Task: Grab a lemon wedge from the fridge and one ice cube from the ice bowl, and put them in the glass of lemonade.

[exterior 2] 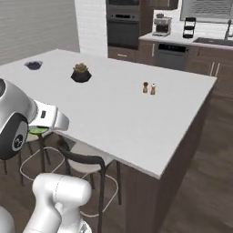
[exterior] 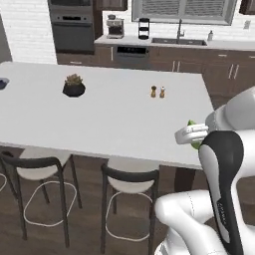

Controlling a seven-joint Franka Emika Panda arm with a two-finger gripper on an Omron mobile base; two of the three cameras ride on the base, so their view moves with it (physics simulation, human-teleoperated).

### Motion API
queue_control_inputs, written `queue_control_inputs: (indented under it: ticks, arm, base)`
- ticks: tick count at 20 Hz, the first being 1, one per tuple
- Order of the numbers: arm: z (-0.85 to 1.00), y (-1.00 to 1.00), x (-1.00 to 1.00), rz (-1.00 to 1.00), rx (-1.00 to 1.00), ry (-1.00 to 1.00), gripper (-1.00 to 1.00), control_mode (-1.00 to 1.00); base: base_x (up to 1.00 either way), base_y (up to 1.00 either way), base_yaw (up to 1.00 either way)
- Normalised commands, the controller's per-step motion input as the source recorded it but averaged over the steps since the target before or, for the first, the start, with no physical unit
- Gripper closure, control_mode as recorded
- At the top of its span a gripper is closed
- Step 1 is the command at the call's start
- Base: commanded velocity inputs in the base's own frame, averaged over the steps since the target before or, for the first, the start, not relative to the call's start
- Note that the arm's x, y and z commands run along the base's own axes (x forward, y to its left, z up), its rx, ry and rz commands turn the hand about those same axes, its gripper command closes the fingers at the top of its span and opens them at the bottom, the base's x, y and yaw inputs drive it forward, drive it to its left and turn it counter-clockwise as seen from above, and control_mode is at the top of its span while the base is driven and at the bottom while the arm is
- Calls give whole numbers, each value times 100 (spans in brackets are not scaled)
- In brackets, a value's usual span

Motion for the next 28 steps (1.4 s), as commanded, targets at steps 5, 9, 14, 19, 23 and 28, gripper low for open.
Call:
queue_control_inputs:
  ticks: [5, 9, 14, 19, 23, 28]
  arm:
    - [0, 0, 0, 0, 0, 0, 100, 100]
    - [0, 0, 0, 0, 0, 0, 100, 100]
    - [0, 0, 0, 0, 0, 0, 100, 100]
    - [0, 0, 0, 0, 0, 0, 100, 100]
    - [0, 0, 0, 0, 0, 0, 100, 100]
    - [0, 0, 0, 0, 0, 0, 100, 100]
  base:
    - [-7, 0, -67]
    - [0, 0, -56]
    - [0, -52, -44]
    - [13, -100, -15]
    - [99, -68, -26]
    - [100, -3, -28]
